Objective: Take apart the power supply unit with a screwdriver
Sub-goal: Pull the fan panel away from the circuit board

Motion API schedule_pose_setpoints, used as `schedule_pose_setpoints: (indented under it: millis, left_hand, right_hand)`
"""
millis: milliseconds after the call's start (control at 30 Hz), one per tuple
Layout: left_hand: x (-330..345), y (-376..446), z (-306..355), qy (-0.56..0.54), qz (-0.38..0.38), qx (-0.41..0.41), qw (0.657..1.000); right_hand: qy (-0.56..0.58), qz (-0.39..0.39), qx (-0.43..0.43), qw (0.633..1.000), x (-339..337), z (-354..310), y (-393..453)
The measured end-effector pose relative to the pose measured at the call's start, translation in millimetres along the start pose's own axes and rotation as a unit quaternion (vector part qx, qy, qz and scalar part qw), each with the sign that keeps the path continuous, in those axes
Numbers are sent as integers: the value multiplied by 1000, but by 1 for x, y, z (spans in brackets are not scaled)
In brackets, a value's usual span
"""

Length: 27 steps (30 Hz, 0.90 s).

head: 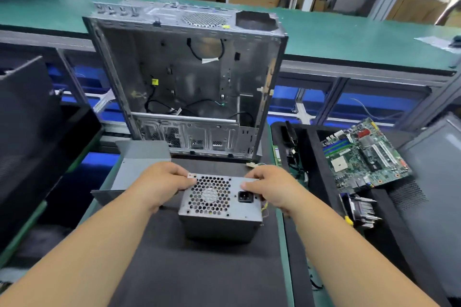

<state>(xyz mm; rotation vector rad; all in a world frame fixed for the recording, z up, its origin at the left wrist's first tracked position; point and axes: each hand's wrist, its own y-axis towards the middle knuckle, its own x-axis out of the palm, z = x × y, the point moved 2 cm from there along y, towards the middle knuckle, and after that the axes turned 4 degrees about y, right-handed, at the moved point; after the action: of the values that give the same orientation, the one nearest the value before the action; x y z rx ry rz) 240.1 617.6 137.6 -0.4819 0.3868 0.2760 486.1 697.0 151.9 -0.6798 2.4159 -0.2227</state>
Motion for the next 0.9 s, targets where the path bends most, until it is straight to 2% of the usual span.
schedule_pose_setpoints:
  millis: [167, 467, 567, 667, 800, 900]
  left_hand:
    - [-6, 8, 2, -41, -20, 37, 998]
    - [-22, 14, -5, -12, 16, 164, 986]
    - [-20, 12, -18, 21, 12, 186, 982]
    - [-12, 9, -29, 43, 4, 190, 981]
    - [-6, 2, -36, 95, -28, 189, 977]
    - [-7, -2, -40, 123, -25, 177, 976]
  right_hand:
    - [3, 25, -24, 999, 2, -16, -2]
    - [-118, 86, -156, 977, 17, -32, -3]
    - [-162, 71, -191, 965, 23, -28, -5]
    - [-188, 43, -186, 963, 24, -18, -8]
    - [-261, -37, -175, 948, 25, -9, -11]
    - [-300, -48, -177, 936, 32, -4, -11]
